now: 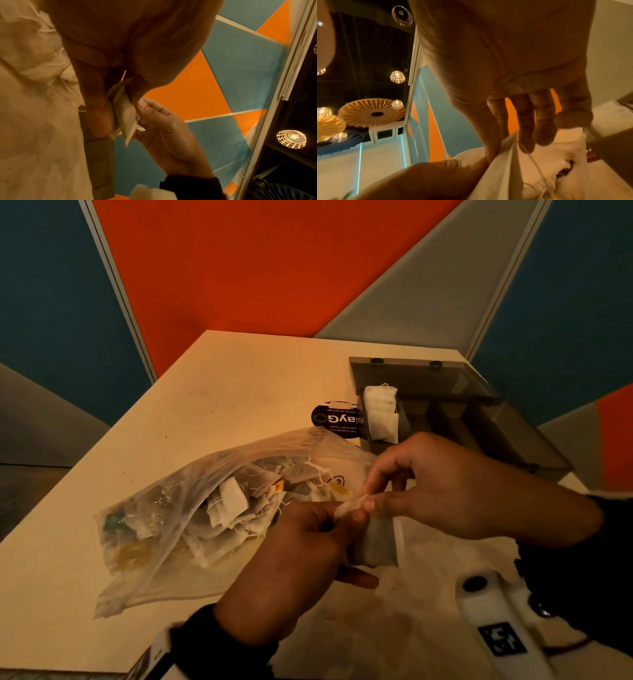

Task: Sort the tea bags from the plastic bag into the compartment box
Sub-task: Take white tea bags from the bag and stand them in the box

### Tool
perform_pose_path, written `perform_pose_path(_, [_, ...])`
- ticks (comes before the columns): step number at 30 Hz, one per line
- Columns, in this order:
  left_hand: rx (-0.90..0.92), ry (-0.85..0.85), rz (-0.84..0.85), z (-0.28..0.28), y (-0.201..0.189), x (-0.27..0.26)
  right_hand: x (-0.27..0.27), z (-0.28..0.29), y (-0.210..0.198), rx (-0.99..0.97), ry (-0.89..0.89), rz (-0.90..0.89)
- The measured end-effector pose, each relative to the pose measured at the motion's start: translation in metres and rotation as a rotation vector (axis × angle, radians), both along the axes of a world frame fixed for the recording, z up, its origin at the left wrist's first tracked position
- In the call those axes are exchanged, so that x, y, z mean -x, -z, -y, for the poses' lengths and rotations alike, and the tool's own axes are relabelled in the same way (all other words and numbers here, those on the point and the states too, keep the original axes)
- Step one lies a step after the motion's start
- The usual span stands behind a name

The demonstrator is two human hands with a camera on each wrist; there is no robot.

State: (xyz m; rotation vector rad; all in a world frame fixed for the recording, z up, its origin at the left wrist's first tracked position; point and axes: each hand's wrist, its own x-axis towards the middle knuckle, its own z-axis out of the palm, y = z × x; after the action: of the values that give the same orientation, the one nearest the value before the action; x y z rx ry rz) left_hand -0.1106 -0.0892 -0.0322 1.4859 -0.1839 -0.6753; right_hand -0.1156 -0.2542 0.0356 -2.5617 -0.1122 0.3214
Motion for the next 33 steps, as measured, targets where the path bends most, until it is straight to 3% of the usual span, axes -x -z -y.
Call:
perform_pose_path(4, [-0.017,-0.040,0.029,-0.001,0.000,-0.004,-0.012,0.007,-0.017,0.121,-0.049,-0.026])
perform_pose_path(13, [0.009,-0.181,0.036,-0.015,-0.009,-0.015,-0.086,0.069,-0.057,0.190,0.160,0.165])
perform_pose_path(26, [-0.044,-0.263,-0.026,-0.028,-0.009,-0.027,-0.151,0.093,-0.001,0.350,0.125,-0.005])
perform_pose_path(33, [-0.087,-0.250,0.048,-0.035,-0.009,-0.029,-0.165,0.095,0.019,0.434,0.055,-0.088])
